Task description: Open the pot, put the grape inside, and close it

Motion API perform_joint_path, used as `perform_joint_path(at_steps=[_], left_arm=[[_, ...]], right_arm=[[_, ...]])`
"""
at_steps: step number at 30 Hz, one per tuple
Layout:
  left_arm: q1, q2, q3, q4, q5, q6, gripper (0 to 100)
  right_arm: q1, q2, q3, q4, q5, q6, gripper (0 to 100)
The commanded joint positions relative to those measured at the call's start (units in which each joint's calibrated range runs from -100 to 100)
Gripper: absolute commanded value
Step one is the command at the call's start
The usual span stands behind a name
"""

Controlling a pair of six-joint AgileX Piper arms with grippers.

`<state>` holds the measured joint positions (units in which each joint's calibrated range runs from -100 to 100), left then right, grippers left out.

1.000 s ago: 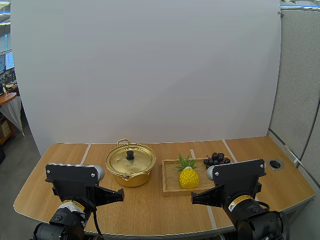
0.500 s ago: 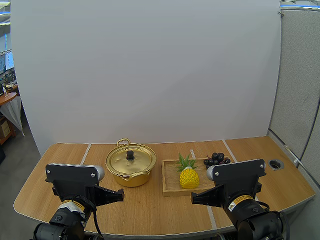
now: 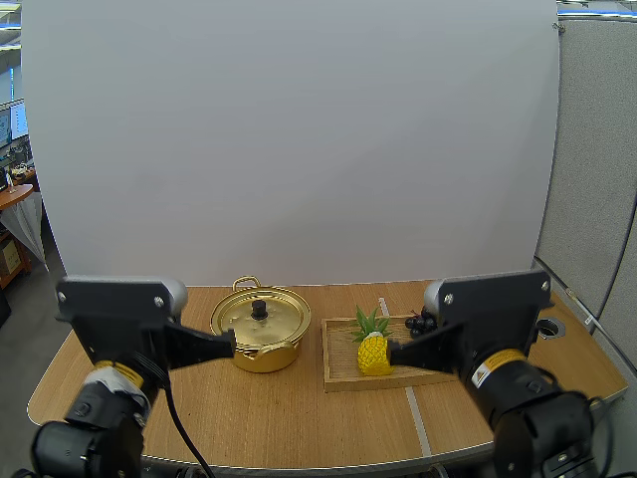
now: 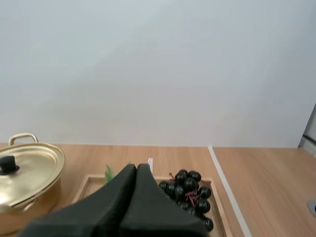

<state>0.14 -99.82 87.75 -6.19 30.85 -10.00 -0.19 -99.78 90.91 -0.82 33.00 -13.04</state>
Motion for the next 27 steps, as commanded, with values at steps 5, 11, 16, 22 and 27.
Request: perform_joint_path(at_steps=[5, 11, 16, 22, 27], left_arm=[[-0.13, -0.18, -19.53, 0.39, 23.16, 2.33, 0], [-0.13, -0.18, -27.24, 0.39, 32.57, 2.33, 0], [-0.13, -0.18, -31.25, 0.39, 42.08, 3.13, 0], [-0.13, -0.18, -31.58, 0.39, 42.58, 3.11, 0], [-0.13, 6.02, -31.81, 0.39, 42.01, 3.11, 0]], right_arm=[[-0.22, -0.22, -20.13, 0.09, 10.96, 0.00, 0], [-0.22, -0.22, -29.26, 0.09, 27.44, 0.00, 0], [-0.22, -0.22, -34.13, 0.09, 40.20, 0.00, 0], [-0.22, -0.22, -37.01, 0.09, 48.33, -0.42, 0], [-0.22, 4.89, -37.34, -0.28, 50.22, -0.42, 0]])
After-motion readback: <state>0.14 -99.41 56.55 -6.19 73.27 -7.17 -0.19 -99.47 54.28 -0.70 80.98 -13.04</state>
